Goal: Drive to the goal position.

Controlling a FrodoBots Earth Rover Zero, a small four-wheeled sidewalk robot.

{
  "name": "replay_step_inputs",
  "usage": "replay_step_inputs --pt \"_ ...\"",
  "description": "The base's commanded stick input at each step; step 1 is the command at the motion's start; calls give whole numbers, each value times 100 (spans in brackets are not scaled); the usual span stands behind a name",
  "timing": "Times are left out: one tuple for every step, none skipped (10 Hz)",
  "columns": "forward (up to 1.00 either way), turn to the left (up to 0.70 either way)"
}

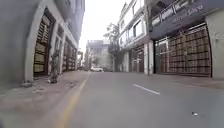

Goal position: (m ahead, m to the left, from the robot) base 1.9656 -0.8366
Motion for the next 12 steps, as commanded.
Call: replay_step_inputs --pt "100 0" --pt "100 0" --pt "100 0" --pt "100 0" --pt "100 0" --pt "100 0" --pt "100 0" --pt "100 0" --pt "100 1" --pt "100 32" --pt "100 40" --pt "100 40"
